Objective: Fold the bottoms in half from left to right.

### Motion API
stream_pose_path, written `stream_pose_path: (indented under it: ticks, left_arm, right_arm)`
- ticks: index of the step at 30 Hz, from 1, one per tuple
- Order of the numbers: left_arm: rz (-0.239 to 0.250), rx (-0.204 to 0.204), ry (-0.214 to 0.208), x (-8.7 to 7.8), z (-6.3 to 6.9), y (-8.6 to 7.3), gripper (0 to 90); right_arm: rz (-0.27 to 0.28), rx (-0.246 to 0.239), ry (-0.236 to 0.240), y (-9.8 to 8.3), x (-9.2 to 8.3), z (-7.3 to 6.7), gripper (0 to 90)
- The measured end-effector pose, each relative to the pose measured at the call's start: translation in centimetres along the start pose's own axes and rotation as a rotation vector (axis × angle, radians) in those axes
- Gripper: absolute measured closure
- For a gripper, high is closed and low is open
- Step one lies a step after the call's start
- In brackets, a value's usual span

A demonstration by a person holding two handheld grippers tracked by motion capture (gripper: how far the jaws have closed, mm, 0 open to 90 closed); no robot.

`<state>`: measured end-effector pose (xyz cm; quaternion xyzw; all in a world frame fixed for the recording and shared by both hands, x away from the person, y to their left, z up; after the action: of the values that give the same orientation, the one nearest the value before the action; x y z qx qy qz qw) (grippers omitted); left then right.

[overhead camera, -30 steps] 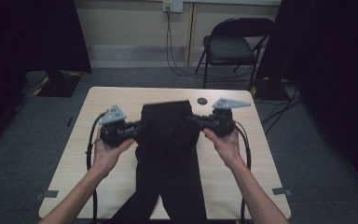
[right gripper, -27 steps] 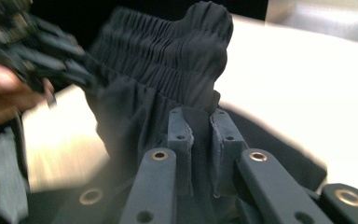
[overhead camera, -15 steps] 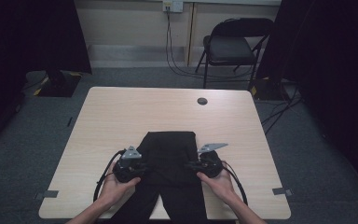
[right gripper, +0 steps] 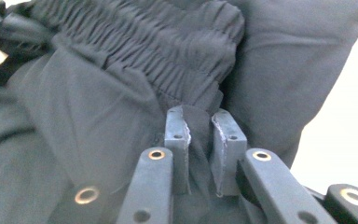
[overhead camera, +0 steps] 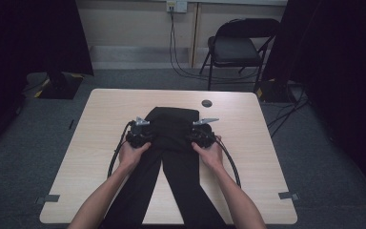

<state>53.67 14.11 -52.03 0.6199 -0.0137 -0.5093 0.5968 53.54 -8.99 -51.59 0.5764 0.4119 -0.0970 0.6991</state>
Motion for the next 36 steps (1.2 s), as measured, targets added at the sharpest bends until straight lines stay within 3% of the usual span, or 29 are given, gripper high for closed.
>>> stream_pose_path:
  ticks: [1, 3, 5, 8, 10, 11, 14, 18, 20, 21, 23, 24, 26, 28, 30, 31, 33, 36]
  left_arm:
    - [-0.001, 0.001, -0.002, 0.3, -0.2, 0.4, 77.0]
    - [0.009, -0.007, -0.001, 0.7, -0.5, 0.7, 76.0]
    - [0.027, -0.053, -0.032, 0.5, -0.7, 0.8, 71.8]
    - [-0.008, -0.053, -0.037, -0.5, -0.5, 0.8, 55.9]
    - [0.003, -0.039, -0.046, -1.6, -0.1, 0.9, 48.2]
    - [0.017, -0.027, -0.056, -2.5, 0.2, 0.9, 47.2]
    - [0.051, 0.029, -0.066, -5.0, 1.4, 0.8, 43.2]
    - [0.092, 0.037, -0.096, -7.8, 3.1, -0.3, 42.5]
    - [0.075, 0.049, -0.141, -8.6, 4.4, -1.4, 46.6]
    - [0.053, 0.056, -0.198, -9.0, 5.1, -2.1, 49.8]
    - [0.059, 0.082, -0.215, -9.5, 5.6, -3.1, 58.0]
    - [0.053, 0.06, -0.233, -9.4, 5.5, -3.6, 61.7]
    - [-0.004, 0.058, -0.223, -8.8, 5.5, -4.5, 64.4]
    - [-0.048, 0.067, -0.234, -8.0, 5.7, -5.3, 63.8]
    - [-0.081, 0.101, -0.195, -7.6, 5.9, -5.5, 56.5]
    - [-0.087, 0.108, -0.181, -7.5, 6.0, -5.6, 49.7]
    - [-0.09, 0.099, -0.2, -7.4, 6.4, -5.7, 47.1]
    - [-0.095, 0.161, -0.189, -7.4, 7.3, -5.5, 45.9]
  right_arm:
    - [-0.006, 0.02, -0.02, 0.5, 0.4, 0.5, 77.7]
    - [-0.001, 0.014, -0.056, 0.9, 0.8, 0.7, 77.2]
    - [0.018, 0.027, -0.06, 0.8, 0.9, 0.8, 74.5]
    - [-0.004, 0.015, -0.075, 0.7, 0.4, 1.0, 55.2]
    - [-0.001, 0.024, -0.076, 0.8, -0.2, 1.0, 47.4]
    - [-0.001, 0.006, -0.083, 0.8, -0.6, 0.9, 44.0]
    - [0.09, 0.013, -0.065, 1.4, -3.5, 0.3, 39.3]
    - [0.12, -0.024, -0.049, 0.5, -6.5, -1.0, 38.5]
    - [0.128, -0.032, -0.022, -0.9, -7.4, -1.9, 42.4]
    - [0.116, -0.041, 0.005, -1.9, -7.7, -2.5, 46.2]
    - [0.095, -0.075, 0.053, -3.7, -8.2, -4.1, 53.1]
    - [0.084, -0.074, 0.098, -4.4, -8.4, -4.7, 56.7]
    - [0.077, -0.083, 0.139, -5.2, -8.6, -6.0, 61.4]
    - [0.045, -0.168, 0.186, -6.1, -8.4, -8.0, 62.4]
    - [0.031, -0.182, 0.203, -6.6, -8.1, -9.0, 60.1]
    - [0.02, -0.199, 0.206, -6.8, -7.8, -9.5, 57.6]
    - [0.01, -0.222, 0.199, -7.1, -7.4, -10.0, 55.9]
    - [-0.004, -0.252, 0.187, -7.5, -7.0, -10.8, 57.7]
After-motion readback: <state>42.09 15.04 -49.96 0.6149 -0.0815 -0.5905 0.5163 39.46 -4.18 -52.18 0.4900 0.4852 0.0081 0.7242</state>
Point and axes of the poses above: each handheld gripper's, and its own axes: x roughly forward along the jaws, y roughly out of its top, z roughly to its right, the point moved 4 cm from there along x, roughly forward along the jaws, and after that the axes turned 12 degrees about -y, right-handed, at the moved point
